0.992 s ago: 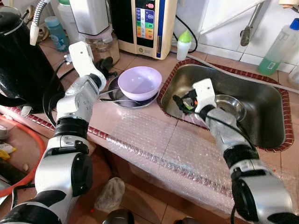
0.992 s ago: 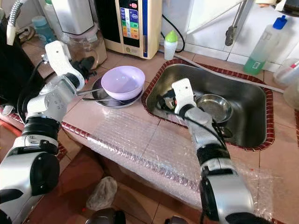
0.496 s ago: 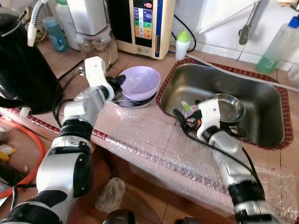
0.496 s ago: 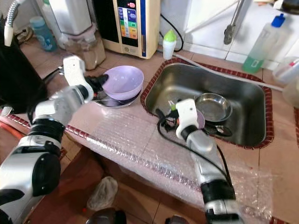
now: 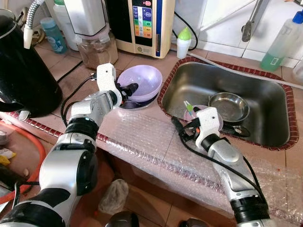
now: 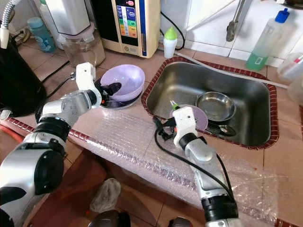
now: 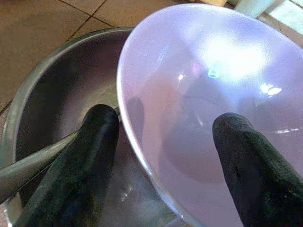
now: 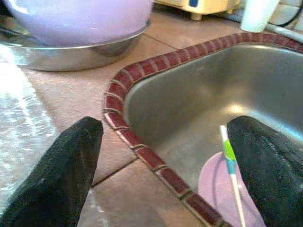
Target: Kitchen organization
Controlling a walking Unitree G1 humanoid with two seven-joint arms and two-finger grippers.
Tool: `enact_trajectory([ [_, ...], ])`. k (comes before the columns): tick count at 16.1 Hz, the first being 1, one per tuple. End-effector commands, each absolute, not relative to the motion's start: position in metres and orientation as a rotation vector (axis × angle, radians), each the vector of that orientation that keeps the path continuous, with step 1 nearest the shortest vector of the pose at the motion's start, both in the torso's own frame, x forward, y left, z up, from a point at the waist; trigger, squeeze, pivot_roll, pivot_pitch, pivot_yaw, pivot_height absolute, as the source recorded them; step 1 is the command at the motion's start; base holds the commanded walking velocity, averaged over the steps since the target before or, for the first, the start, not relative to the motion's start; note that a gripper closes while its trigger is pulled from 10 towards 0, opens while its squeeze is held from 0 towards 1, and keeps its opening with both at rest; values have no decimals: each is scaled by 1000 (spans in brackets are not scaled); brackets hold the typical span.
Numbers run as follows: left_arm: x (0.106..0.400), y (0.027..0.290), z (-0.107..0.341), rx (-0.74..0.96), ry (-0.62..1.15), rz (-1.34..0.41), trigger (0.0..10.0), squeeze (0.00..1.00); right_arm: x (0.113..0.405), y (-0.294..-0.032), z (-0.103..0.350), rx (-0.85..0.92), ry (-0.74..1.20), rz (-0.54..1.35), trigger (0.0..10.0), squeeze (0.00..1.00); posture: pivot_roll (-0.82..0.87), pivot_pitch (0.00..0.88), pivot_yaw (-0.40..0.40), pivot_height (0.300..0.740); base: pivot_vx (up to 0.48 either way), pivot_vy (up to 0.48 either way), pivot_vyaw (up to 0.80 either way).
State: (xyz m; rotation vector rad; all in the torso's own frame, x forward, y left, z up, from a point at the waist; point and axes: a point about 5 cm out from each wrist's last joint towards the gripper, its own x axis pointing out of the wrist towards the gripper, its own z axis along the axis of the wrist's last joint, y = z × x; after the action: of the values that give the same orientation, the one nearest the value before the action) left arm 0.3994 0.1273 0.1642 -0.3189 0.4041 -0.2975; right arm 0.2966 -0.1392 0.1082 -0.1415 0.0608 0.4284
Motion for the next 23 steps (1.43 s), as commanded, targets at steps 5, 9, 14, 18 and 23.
enact_trajectory([
  [5,399,130,163,-345,430,-309,0,0,295,-137,110,-158,70,428,10000,0,-51,46,102,740,0,0,0],
  [9,400,134,162,-330,413,-285,0,0,298,-134,111,-163,71,436,10000,0,-42,38,94,740,0,0,0],
  [14,401,148,164,-320,371,-209,0,0,301,-134,112,-163,68,436,10000,0,-34,29,86,740,0,0,0],
  [18,403,156,166,-286,345,-155,0,0,304,-134,113,-167,64,434,10000,0,-28,27,78,740,0,0,0],
  [23,401,157,161,-291,359,-152,0,0,307,-134,113,-169,65,439,10000,0,-26,27,74,740,0,0,0],
])
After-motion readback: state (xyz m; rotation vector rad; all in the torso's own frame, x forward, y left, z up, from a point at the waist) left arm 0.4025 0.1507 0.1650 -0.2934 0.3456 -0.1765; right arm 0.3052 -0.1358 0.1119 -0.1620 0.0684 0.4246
